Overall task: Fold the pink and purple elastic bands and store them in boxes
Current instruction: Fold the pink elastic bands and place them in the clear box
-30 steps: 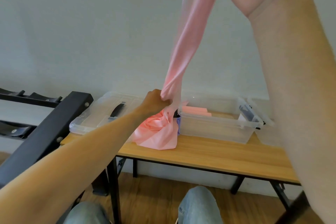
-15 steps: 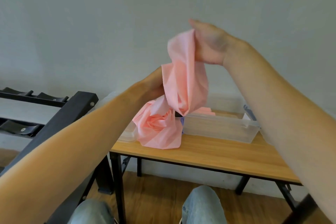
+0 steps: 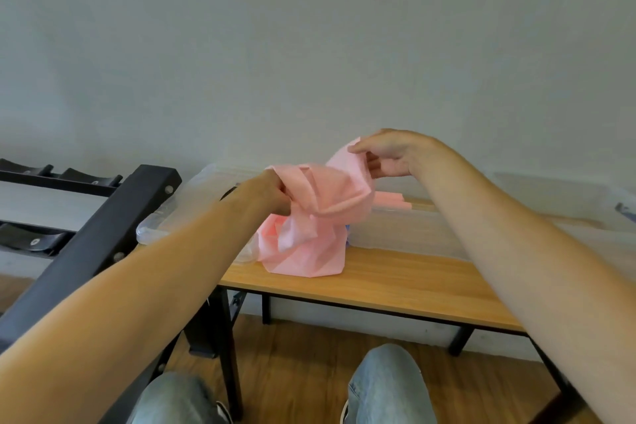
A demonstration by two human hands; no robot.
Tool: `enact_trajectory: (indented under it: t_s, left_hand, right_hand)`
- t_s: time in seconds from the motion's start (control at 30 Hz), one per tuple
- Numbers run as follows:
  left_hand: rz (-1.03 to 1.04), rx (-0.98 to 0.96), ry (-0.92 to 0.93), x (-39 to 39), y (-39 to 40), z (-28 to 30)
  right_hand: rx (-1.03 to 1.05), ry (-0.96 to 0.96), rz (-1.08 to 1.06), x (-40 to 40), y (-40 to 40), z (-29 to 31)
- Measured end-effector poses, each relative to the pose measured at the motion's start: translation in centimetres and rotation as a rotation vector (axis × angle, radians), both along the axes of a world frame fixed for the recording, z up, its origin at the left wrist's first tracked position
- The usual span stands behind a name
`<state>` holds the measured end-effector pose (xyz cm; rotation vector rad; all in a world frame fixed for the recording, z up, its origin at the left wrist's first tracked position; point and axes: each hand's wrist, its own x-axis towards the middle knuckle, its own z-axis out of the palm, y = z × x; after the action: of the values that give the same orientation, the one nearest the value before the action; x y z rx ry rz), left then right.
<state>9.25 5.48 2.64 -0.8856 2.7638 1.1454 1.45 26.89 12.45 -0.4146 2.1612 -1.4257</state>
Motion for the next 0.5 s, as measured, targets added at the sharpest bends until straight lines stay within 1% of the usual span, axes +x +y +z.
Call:
enact_trajectory:
  t_s: [0.03, 0.07, 0.1, 0.13, 0.17, 0.2, 0.23, 0.27, 0.3, 0.33, 0.37, 0.4, 0.43, 0.5]
  left_hand:
    - [0.025, -0.001, 0.027, 0.0, 0.4, -0.5]
    - [0.018, 0.005, 0.046, 0.8, 1.1, -0.3]
    - [0.019, 0.096, 0.039, 1.1, 1.3, -0.2]
    - [0.049, 0.233, 0.052, 0.7, 1.6, -0.2]
    - [0.085, 0.41, 0.026, 0.8, 1.6, -0.2]
    - [0.063, 0.474, 0.005, 0.1, 1.1, -0.8]
    - [0.136, 0.756, -0.006, 0.4, 1.1, -0.7]
    - [0.189, 0.963, -0.044, 0.3, 1.3, -1.2]
    - [0.132, 1.067, -0.064, 1.1, 2.2, -1.3]
    - [0.059, 1.134, -0.098, 1.2, 2.8, -1.3]
    - [-0.029, 1.212, -0.092, 1.8, 3.3, -1.2]
    - [-0.11, 1.267, -0.062, 2.1, 3.5, -1.2]
    - [-0.118, 1.334, -0.002, 2.1, 3.5, -1.2]
    - [-0.179, 1.373, 0.09, 1.7, 3.2, -1.3]
  right_hand:
    - [-0.112, -0.068, 0.01, -0.1, -0.3, -0.2]
    - [-0.281, -0.169, 0.02, -0.1, -0.5, -0.2]
    - [-0.504, -0.286, 0.025, -0.1, -0.7, 0.0]
    - [-0.719, -0.379, 0.024, -0.3, -0.9, 0.1]
    - [-0.885, -0.458, 0.023, -0.8, -1.2, 0.1]
    - [-0.956, -0.504, 0.03, -1.2, -1.5, -0.1]
    - [-0.925, -0.506, 0.035, -1.4, -1.8, -0.5]
    - [-0.789, -0.44, 0.023, -1.6, -2.1, -1.0]
    - [-0.579, -0.317, 0.002, -1.7, -2.4, -1.7]
    - [-0.355, -0.176, -0.03, -1.9, -2.6, -2.4]
    - [-0.192, -0.065, -0.047, -2.1, -2.7, -3.2]
    - [-0.098, -0.008, -0.041, -2.1, -2.7, -3.8]
    - [-0.068, -0.006, -0.014, -2.0, -2.7, -4.2]
    - [-0.085, -0.033, 0.034, -1.4, -2.7, -4.7]
